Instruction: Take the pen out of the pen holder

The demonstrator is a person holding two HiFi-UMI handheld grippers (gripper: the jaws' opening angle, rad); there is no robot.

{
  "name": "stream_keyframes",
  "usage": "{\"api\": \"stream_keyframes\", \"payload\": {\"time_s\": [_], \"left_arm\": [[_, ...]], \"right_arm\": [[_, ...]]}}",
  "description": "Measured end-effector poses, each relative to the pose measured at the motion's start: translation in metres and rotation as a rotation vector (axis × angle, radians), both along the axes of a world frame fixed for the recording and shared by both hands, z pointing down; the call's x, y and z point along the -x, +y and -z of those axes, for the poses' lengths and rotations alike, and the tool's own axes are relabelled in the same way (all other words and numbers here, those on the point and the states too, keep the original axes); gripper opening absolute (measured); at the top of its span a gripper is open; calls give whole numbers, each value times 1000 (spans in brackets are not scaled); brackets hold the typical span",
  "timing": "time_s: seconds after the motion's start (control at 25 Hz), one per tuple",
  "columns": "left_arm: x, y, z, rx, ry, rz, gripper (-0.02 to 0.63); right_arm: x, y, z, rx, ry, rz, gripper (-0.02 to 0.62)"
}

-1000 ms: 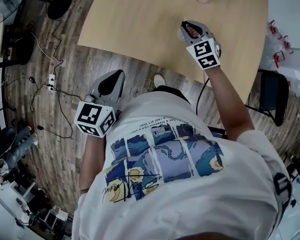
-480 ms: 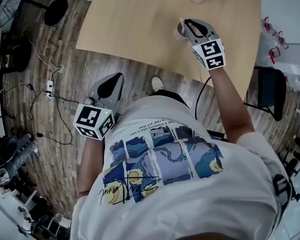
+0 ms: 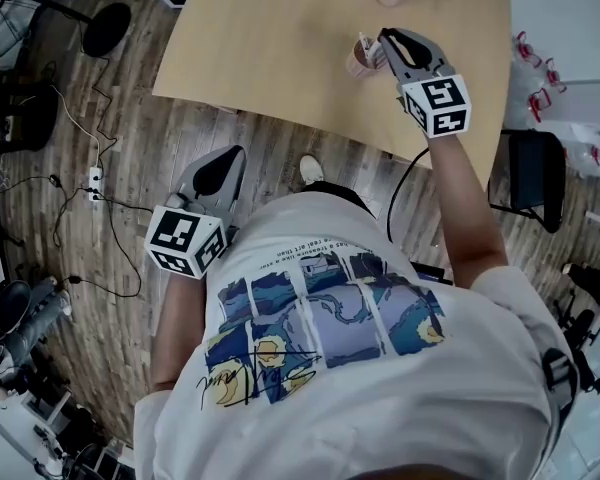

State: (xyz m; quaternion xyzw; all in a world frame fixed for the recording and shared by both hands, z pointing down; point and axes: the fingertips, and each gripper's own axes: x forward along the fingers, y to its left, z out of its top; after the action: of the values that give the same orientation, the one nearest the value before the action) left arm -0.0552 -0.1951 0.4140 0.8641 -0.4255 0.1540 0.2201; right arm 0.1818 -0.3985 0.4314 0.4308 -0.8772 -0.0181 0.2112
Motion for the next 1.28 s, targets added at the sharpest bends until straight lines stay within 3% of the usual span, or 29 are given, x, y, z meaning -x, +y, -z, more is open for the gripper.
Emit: {"api": "stream_keyframes", "payload": {"time_s": [0.56,1.28], "left_arm": [[21,35,0,-28,46,-42,9],[37,102,-9,-25,103,-117,9]], "right_arm": [[21,59,70,-93,-29,-1,55],[57,179,122,-101,-72,27,54]]}}
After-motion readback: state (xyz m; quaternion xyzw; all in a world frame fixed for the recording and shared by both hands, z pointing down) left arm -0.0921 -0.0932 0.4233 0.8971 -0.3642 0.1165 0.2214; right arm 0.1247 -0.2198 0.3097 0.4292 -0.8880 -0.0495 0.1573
